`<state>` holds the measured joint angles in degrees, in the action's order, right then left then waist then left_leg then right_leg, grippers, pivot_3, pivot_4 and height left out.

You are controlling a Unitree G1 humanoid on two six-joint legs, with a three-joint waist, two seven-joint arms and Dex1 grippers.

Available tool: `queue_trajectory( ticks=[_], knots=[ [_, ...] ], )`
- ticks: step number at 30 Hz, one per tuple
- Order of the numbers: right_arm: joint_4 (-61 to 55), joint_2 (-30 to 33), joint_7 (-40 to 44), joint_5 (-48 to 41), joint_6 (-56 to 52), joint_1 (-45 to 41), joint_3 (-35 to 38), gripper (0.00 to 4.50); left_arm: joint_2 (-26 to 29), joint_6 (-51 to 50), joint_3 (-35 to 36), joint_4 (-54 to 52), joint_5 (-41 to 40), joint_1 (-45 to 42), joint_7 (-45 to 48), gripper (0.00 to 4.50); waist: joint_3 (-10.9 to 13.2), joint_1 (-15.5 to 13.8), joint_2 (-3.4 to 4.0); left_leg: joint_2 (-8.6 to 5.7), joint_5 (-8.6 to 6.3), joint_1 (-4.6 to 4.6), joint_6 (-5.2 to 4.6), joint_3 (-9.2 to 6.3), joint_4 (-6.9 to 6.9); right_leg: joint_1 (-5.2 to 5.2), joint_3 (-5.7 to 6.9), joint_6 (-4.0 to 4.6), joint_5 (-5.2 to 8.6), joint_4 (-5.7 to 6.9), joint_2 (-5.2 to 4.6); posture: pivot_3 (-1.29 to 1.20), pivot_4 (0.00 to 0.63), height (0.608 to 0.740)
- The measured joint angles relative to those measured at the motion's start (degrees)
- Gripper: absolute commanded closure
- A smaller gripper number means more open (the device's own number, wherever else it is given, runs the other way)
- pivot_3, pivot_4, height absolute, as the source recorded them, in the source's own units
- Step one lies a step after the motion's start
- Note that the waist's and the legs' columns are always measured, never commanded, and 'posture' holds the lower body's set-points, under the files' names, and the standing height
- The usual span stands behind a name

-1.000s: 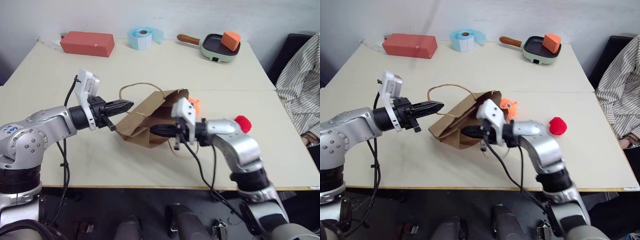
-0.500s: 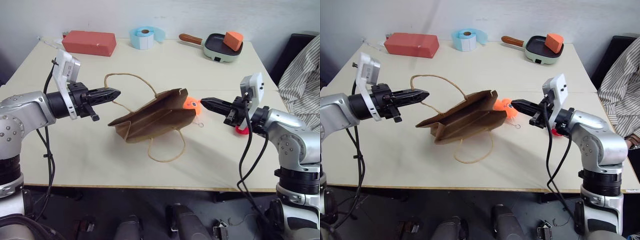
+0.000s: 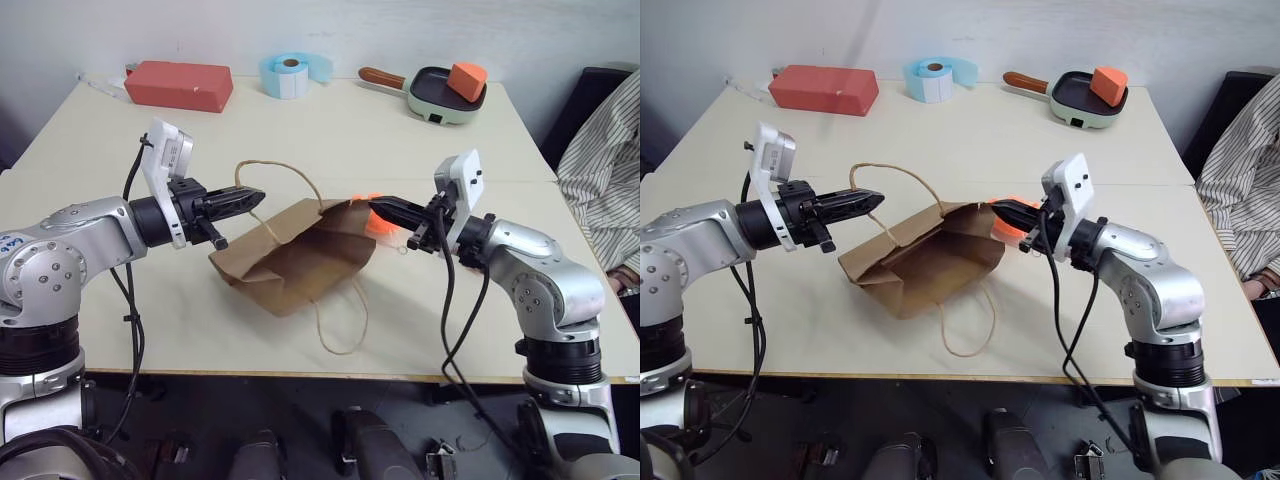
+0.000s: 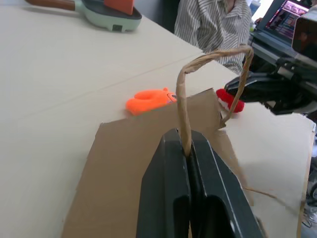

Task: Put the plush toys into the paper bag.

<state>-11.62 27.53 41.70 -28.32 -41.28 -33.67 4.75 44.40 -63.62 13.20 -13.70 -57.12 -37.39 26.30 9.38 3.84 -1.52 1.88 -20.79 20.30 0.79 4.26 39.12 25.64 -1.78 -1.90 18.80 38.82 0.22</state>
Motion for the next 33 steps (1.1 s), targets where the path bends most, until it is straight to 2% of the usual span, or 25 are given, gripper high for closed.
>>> queue_trajectory(
  ticks=[1,4,9,15,19,22,27,30,33],
  knots=[
    [2.9,0.7,0.1,1.5,1.7,-0.5,-0.6,4.46,0.0,0.0,0.2,0.1,0.2,0.0,0.0,4.50,0.0,0.1,0.00,0.00,0.00,-0.01,0.00,0.01,0.00,0.00,-0.02,0.00,0.00,-0.03,0.00,0.00,0.150,0.740],
    [14.8,0.8,-1.0,5.0,4.3,-3.9,-1.2,3.86,0.1,0.2,0.4,0.7,1.1,0.0,0.1,4.50,0.0,0.5,0.00,-0.03,0.02,-0.04,-0.01,0.04,0.01,0.00,-0.05,0.00,0.00,0.00,0.00,0.00,0.150,0.740],
    [31.6,-2.0,-3.5,8.7,7.9,-10.6,-1.5,2.16,0.0,0.6,0.4,0.8,1.8,0.0,0.6,4.50,0.0,1.1,0.01,0.00,0.05,-0.04,0.03,0.05,-0.01,0.02,-0.05,0.00,0.00,0.10,0.03,0.00,0.150,0.740],
    [43.6,-7.3,-4.9,13.4,13.3,-15.2,-4.5,0.13,-0.1,1.1,0.4,0.8,2.6,0.0,0.9,4.50,0.0,1.1,0.03,0.00,0.07,-0.04,0.04,0.05,0.00,0.02,-0.06,0.00,0.00,0.26,0.03,0.00,0.150,0.740],
    [50.7,-8.9,-6.6,17.2,16.9,-17.8,-5.7,0.13,-0.1,1.1,0.4,0.8,3.2,0.0,1.0,4.50,0.0,1.1,0.03,0.00,0.07,-0.04,0.04,0.05,0.01,0.01,-0.04,0.00,0.00,0.26,0.02,0.00,0.150,0.740],
    [53.4,-9.1,-7.5,18.1,19.3,-17.9,-5.4,0.73,-0.5,1.1,0.5,0.8,3.3,0.0,1.0,4.50,0.0,1.2,0.04,0.00,0.07,-0.04,0.04,0.05,0.01,0.01,-0.04,0.00,0.00,0.28,0.02,0.00,0.150,0.740],
    [46.2,-8.6,-7.3,16.5,18.7,-13.9,-3.0,2.43,-1.2,1.1,0.5,0.9,3.4,0.0,0.9,4.50,0.0,0.9,0.04,0.01,0.07,-0.02,0.04,0.04,0.00,0.01,-0.03,0.00,0.00,0.29,0.02,0.00,0.150,0.740],
    [33.8,-6.4,-6.9,12.2,14.2,-7.8,0.7,3.40,-2.0,1.2,0.6,1.0,3.4,-0.3,0.7,4.50,0.0,0.5,0.05,0.01,0.07,0.04,0.03,0.02,0.01,0.02,-0.02,0.00,0.00,0.24,0.01,0.00,0.150,0.740],
    [14.4,0.5,-4.3,4.1,5.8,0.9,6.8,4.13,-3.1,1.1,1.0,1.3,3.4,-0.8,0.5,4.50,0.1,-0.7,0.10,0.01,0.05,0.09,0.01,-0.06,-0.01,0.01,-0.02,-0.01,0.00,0.14,0.01,0.00,0.150,0.740]
  ],
)
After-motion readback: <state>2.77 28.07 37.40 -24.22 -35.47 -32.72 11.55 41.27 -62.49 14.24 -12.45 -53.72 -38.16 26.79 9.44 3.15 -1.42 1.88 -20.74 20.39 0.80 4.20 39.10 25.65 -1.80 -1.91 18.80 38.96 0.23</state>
